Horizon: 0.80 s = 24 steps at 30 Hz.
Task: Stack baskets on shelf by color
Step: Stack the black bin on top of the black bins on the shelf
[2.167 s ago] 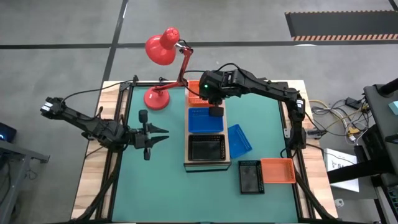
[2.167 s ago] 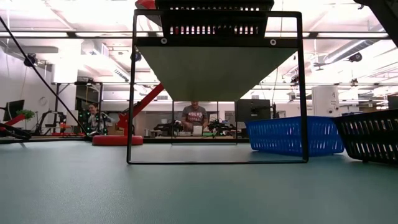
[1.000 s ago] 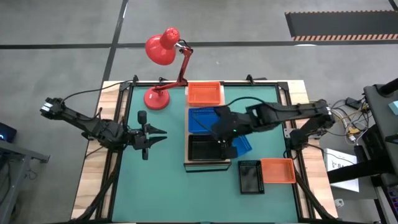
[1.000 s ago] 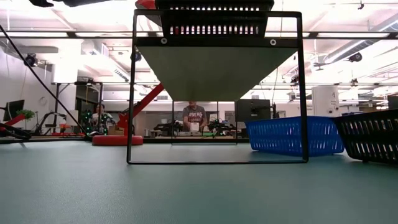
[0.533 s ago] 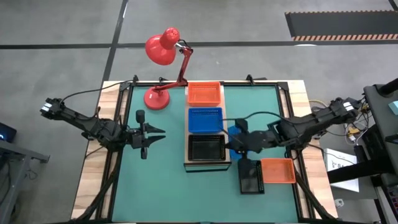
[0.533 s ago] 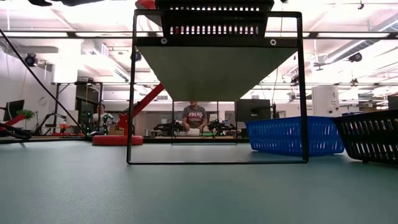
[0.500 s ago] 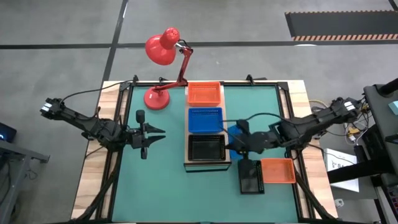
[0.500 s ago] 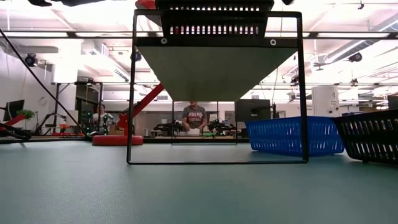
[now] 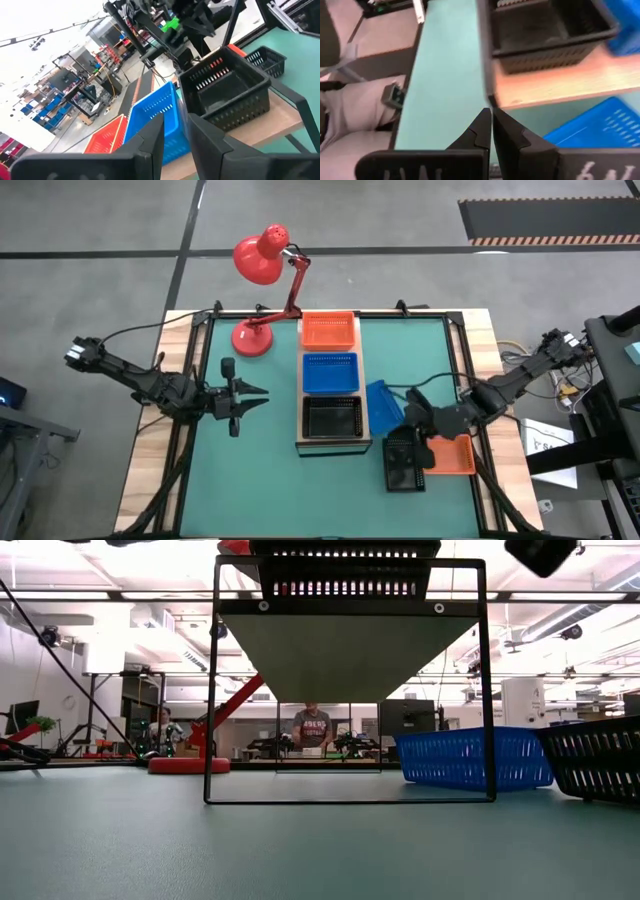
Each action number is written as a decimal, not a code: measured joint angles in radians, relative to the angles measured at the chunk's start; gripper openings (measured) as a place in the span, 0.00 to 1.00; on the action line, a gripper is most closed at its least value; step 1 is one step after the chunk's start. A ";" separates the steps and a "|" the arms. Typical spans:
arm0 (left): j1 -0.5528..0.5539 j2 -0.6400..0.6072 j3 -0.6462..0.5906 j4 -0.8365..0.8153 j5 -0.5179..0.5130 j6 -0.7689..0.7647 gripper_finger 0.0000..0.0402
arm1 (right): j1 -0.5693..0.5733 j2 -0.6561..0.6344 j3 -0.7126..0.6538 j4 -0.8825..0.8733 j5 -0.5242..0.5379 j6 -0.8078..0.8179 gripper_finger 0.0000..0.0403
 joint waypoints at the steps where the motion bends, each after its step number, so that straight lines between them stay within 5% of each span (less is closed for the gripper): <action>1: 0.000 0.004 0.000 0.008 0.000 0.000 0.17 | 0.017 0.005 0.000 -0.002 0.000 0.009 0.02; 12: 0.000 0.096 0.000 0.175 0.000 -0.206 0.17 | 0.218 0.131 0.026 -0.075 -0.005 0.114 0.02; 18: 0.000 0.215 -0.002 0.315 0.001 -0.421 0.17 | 0.313 0.281 0.168 -0.254 0.000 0.376 0.02; 24: -0.001 0.337 -0.003 0.498 0.006 -0.444 0.17 | 0.345 0.513 0.415 -0.559 0.000 0.718 0.02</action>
